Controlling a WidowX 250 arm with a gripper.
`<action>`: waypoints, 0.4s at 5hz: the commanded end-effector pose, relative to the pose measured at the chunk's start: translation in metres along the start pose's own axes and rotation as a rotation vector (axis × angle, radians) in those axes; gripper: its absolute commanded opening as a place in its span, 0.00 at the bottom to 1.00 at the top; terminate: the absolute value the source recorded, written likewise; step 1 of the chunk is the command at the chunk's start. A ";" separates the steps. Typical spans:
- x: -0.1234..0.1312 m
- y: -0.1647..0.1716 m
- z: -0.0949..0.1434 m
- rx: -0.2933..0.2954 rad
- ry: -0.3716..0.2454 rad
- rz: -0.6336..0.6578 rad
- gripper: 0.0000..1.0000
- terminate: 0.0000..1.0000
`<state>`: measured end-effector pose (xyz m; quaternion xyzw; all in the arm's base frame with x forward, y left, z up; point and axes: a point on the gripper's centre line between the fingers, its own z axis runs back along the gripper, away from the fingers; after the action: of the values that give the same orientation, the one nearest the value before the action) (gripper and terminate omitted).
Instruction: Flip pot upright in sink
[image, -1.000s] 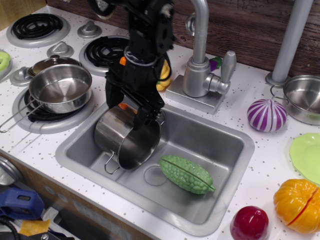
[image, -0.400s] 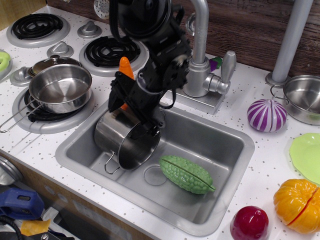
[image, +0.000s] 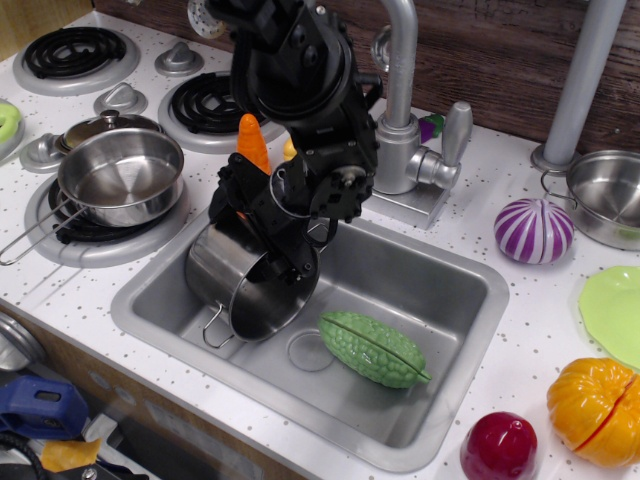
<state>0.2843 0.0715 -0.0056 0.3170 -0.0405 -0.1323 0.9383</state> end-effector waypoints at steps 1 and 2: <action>0.001 0.004 -0.010 0.024 -0.031 0.019 0.00 0.00; -0.001 0.005 -0.010 -0.038 -0.039 0.025 0.00 0.00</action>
<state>0.2899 0.0766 -0.0050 0.2818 -0.0621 -0.1442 0.9465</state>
